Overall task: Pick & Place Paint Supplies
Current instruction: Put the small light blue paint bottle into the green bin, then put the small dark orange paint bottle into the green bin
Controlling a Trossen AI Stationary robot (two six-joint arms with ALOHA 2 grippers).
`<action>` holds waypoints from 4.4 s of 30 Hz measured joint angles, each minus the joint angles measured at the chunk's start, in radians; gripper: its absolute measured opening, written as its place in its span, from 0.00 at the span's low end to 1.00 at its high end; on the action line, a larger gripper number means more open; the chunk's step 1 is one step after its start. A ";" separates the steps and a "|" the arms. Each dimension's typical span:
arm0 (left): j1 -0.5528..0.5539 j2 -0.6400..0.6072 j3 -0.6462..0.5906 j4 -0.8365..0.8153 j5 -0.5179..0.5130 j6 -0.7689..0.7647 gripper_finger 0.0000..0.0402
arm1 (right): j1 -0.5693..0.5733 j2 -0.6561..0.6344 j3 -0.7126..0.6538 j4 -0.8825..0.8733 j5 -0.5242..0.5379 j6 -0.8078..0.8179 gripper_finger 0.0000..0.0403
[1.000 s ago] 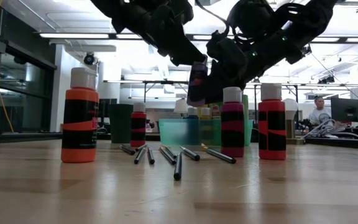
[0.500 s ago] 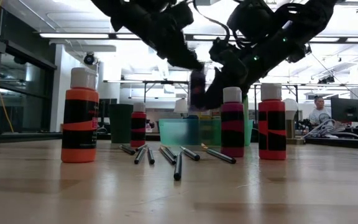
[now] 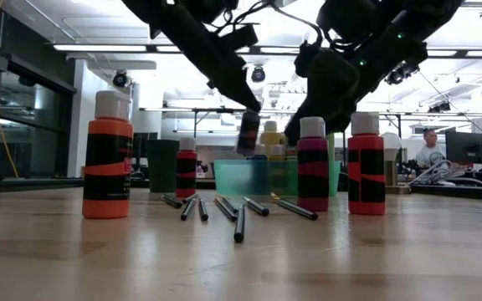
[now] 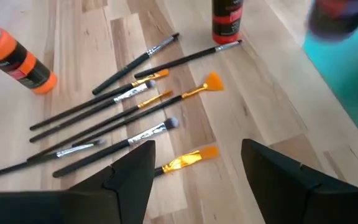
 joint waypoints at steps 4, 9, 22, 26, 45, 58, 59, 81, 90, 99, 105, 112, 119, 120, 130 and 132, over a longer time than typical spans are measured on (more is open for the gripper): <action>0.013 0.000 0.000 -0.001 -0.097 0.001 0.28 | 0.019 0.000 0.000 -0.007 0.026 0.000 0.57; 0.064 0.000 -0.022 0.059 -0.104 -0.005 0.28 | 0.035 0.000 0.000 -0.013 0.029 0.001 0.57; 0.163 0.010 -0.109 0.190 0.025 -0.121 0.28 | 0.045 0.000 0.000 -0.026 0.057 0.001 0.57; 0.163 0.009 -0.133 0.212 0.065 -0.146 0.28 | 0.045 0.000 0.000 -0.026 0.059 0.001 0.57; 0.164 0.087 -0.166 0.312 0.084 -0.233 0.28 | 0.048 -0.025 0.000 -0.008 0.197 0.001 0.57; 0.163 0.089 -0.166 0.297 0.092 -0.240 0.46 | 0.092 -0.175 0.000 -0.144 0.269 0.004 0.57; 0.163 0.089 -0.166 0.292 0.093 -0.241 0.47 | 0.097 -0.186 0.000 -0.148 0.269 0.004 0.57; 0.163 -0.040 -0.166 0.183 0.064 -0.208 0.52 | 0.343 -0.296 -0.007 -0.707 0.411 0.418 0.57; 0.163 -0.109 -0.166 0.077 0.065 -0.209 0.52 | 0.512 -0.293 -0.241 -0.297 0.370 0.470 0.57; 0.163 -0.130 -0.166 0.020 0.203 -0.210 0.52 | 0.546 -0.219 -0.396 0.147 0.316 0.381 0.57; 0.163 -0.130 -0.166 0.023 0.230 -0.210 0.52 | 0.514 -0.036 -0.396 0.431 0.302 0.283 0.57; 0.163 -0.130 -0.166 0.015 0.231 -0.211 0.52 | 0.506 0.156 -0.384 0.554 0.269 0.330 0.57; 0.163 -0.130 -0.166 0.016 0.234 -0.214 0.52 | 0.504 0.245 -0.318 0.590 0.273 0.278 0.57; 0.163 -0.130 -0.166 0.016 0.234 -0.215 0.52 | 0.504 0.245 -0.311 0.577 0.273 0.278 0.57; 0.163 -0.130 -0.166 0.017 0.234 -0.217 0.52 | 0.482 0.247 -0.310 0.569 0.279 0.316 0.57; 0.163 -0.130 -0.166 0.018 0.234 -0.217 0.52 | 0.474 0.248 -0.311 0.597 0.275 0.319 0.57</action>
